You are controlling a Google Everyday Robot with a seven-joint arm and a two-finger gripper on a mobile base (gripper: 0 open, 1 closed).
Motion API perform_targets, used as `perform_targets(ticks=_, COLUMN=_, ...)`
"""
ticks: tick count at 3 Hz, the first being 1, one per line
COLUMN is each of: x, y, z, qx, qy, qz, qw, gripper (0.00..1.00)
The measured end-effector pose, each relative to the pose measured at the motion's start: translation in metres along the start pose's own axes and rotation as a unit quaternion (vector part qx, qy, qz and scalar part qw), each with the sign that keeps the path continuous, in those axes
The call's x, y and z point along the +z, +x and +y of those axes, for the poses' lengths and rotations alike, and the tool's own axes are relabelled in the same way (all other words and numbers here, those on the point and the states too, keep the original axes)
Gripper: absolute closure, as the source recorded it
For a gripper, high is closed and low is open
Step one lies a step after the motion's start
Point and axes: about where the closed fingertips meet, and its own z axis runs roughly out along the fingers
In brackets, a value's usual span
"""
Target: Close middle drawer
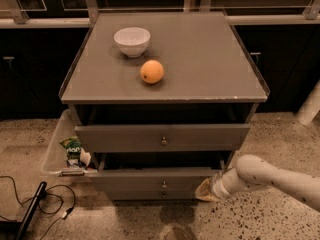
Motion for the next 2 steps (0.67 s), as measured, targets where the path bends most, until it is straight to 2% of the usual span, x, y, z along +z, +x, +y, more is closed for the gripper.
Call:
perform_targets(ticks=1, x=0.000, y=0.000, z=0.000, qx=0.000, qy=0.000, qz=0.000, qw=1.0000, gripper=0.39)
perform_targets(ticks=2, x=0.002, y=-0.001, z=-0.023, qx=-0.005, qy=0.005, qz=0.000, qw=1.0000, gripper=0.16)
